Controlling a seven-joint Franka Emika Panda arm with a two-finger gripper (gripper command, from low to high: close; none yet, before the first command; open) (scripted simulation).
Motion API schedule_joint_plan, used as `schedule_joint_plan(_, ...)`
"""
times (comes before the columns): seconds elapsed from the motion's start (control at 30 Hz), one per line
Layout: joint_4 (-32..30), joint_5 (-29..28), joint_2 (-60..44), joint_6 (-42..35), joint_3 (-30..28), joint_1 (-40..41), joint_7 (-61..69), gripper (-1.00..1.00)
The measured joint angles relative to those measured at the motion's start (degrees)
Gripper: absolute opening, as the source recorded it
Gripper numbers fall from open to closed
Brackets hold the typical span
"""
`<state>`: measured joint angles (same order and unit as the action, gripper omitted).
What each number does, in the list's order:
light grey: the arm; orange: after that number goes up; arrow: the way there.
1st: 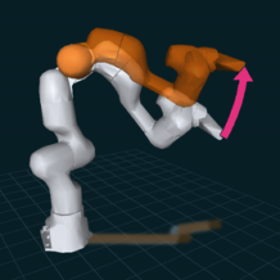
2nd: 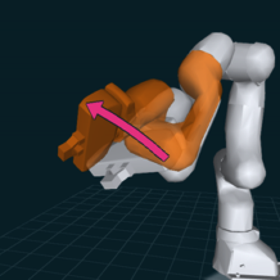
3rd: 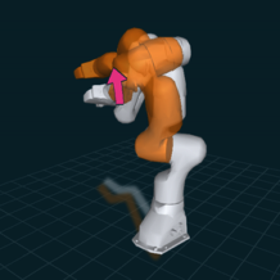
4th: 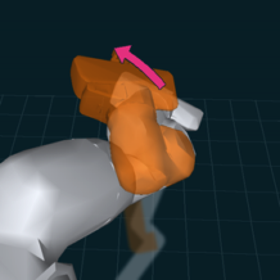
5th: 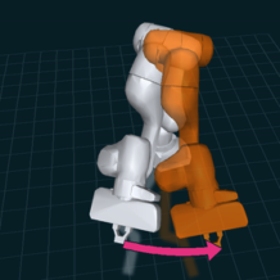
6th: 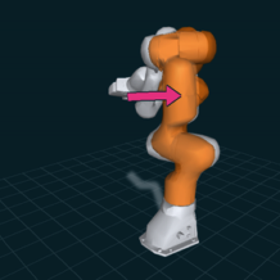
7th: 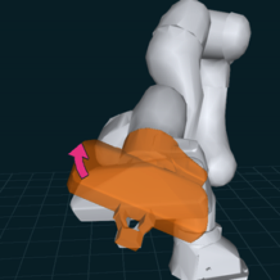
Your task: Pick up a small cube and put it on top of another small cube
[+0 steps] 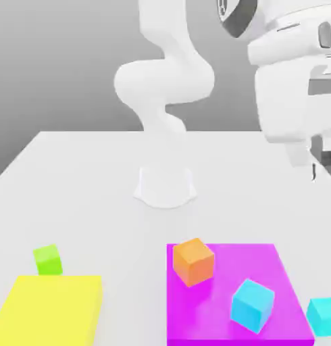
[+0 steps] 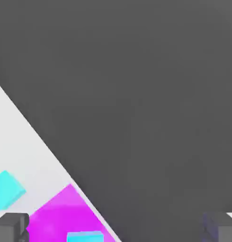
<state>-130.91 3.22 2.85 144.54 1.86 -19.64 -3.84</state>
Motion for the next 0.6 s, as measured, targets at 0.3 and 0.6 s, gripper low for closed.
schedule_joint_plan(0.3,0.36,-4.94,-18.69,5.59,3.49,-4.76,13.81,0.00)
schedule_joint_plan(0.6,2.42,-9.44,-32.85,13.79,2.73,-7.50,15.80,-1.00)
